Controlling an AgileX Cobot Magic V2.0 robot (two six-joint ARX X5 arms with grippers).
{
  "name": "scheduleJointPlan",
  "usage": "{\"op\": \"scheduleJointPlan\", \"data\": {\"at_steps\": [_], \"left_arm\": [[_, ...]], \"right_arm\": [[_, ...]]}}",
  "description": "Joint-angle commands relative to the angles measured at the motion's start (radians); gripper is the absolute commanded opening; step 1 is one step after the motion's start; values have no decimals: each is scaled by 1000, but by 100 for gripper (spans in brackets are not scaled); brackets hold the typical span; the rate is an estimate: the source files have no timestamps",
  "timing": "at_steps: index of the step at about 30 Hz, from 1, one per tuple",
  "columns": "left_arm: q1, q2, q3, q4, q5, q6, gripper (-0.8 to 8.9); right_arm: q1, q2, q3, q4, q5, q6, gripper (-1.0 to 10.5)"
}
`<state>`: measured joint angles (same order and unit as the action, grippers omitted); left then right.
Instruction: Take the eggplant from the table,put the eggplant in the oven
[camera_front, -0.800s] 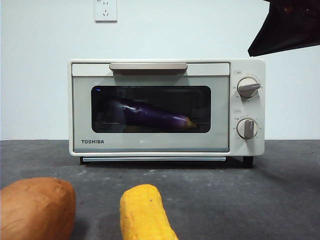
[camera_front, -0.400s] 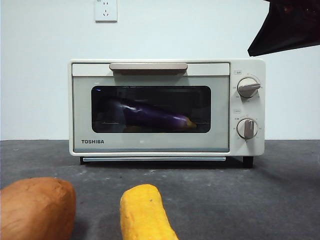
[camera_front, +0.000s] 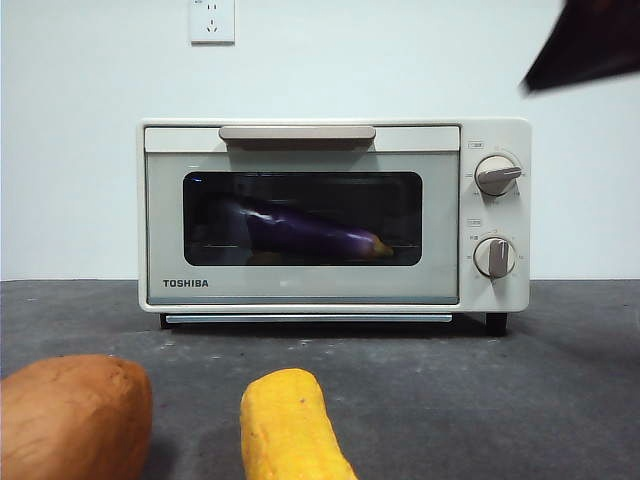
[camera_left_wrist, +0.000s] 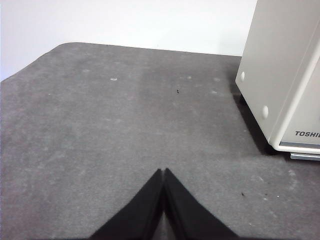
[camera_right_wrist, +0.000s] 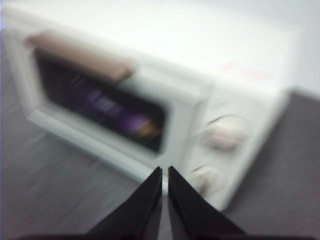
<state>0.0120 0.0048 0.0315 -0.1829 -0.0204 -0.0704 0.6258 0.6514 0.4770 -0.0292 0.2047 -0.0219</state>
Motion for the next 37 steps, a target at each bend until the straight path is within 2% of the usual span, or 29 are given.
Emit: {"op": "scheduleJointPlan", "data": {"at_steps": [1, 4, 9, 14, 28, 31, 35, 37], "left_arm": [[2, -2, -25, -6, 0, -6, 8], [2, -2, -25, -6, 0, -6, 8], [2, -2, -25, -6, 0, -6, 8], [2, -2, -25, -6, 0, -6, 8], [2, -2, -25, -6, 0, -6, 8], [2, -2, -25, -6, 0, -6, 8], [2, -2, -25, -6, 0, -6, 8], [2, -2, -25, -6, 0, -6, 8]], "right_arm": [[-63, -77, -14, 14, 5, -84, 4], [-196, -163, -46, 14, -58, -75, 4], [-432, -298, -139, 31, -153, -19, 4], [-565, -399, -247, 29, -190, 42, 4], [-590, -528, -462, 27, -191, 65, 4], [-590, -565, -467, -39, -192, 72, 3], [-590, -635, -467, -157, -233, 76, 4], [-590, -649, -466, -146, -243, 84, 4]]}}
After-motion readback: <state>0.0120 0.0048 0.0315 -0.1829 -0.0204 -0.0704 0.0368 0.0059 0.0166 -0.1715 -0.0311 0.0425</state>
